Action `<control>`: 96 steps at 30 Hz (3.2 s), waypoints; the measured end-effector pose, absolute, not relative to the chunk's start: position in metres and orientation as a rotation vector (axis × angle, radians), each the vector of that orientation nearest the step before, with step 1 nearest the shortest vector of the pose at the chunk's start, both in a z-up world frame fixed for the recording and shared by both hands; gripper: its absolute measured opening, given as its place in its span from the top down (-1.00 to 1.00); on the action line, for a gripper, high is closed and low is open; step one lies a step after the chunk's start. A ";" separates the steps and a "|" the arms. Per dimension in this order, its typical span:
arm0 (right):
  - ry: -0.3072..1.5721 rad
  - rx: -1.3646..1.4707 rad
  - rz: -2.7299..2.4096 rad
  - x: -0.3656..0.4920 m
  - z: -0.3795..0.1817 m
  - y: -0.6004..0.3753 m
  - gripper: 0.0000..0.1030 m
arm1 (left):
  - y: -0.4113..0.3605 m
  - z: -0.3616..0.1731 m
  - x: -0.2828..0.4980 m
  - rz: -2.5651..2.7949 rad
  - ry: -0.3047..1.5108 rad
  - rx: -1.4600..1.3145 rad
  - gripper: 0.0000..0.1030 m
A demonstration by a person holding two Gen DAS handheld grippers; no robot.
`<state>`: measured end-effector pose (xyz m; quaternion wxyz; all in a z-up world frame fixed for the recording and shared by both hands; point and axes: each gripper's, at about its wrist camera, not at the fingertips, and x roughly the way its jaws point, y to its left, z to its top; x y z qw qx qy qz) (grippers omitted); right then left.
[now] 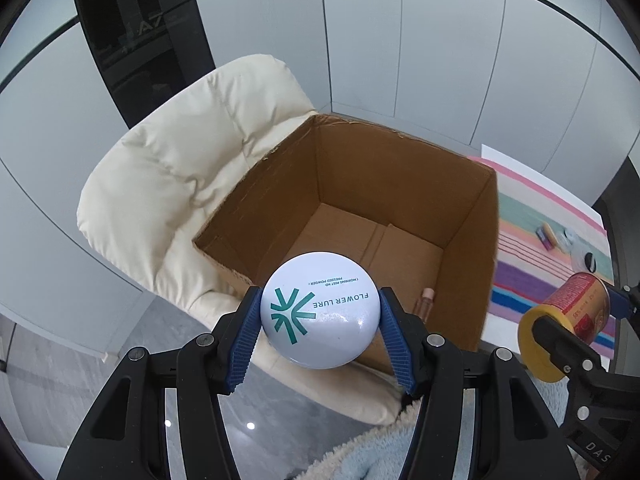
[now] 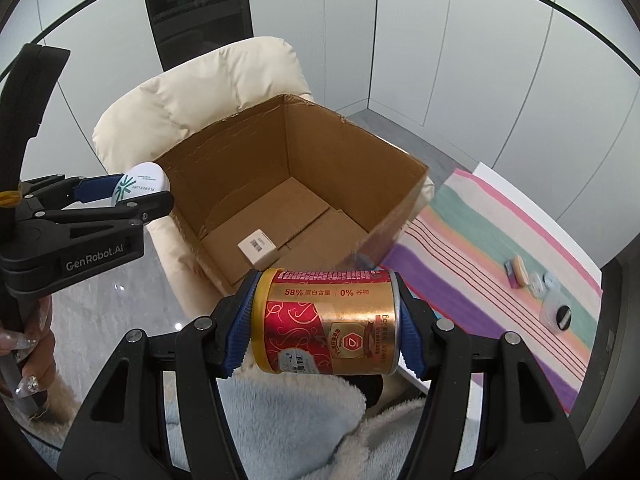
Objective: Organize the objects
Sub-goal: 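Carry the can with the right tool while the left tool carries the jar over the box, then open both tools to drop the can and jar into the box, then move both open tools back toward the items on the cloth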
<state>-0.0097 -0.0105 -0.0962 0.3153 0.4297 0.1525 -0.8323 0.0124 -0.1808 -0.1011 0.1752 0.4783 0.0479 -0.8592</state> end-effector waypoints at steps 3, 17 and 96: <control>0.421 1.137 -2.181 -0.023 -0.102 -0.024 -0.24 | -0.190 -0.107 -0.001 -2.417 0.154 1.377 -0.13; 0.469 1.143 -2.133 -0.070 -0.135 -0.081 -0.24 | -0.213 -0.133 -0.055 -2.396 0.127 1.411 -0.14; 0.250 1.130 -2.338 0.031 -0.078 0.048 -1.00 | -0.131 -0.090 0.068 -2.565 0.019 1.352 -0.73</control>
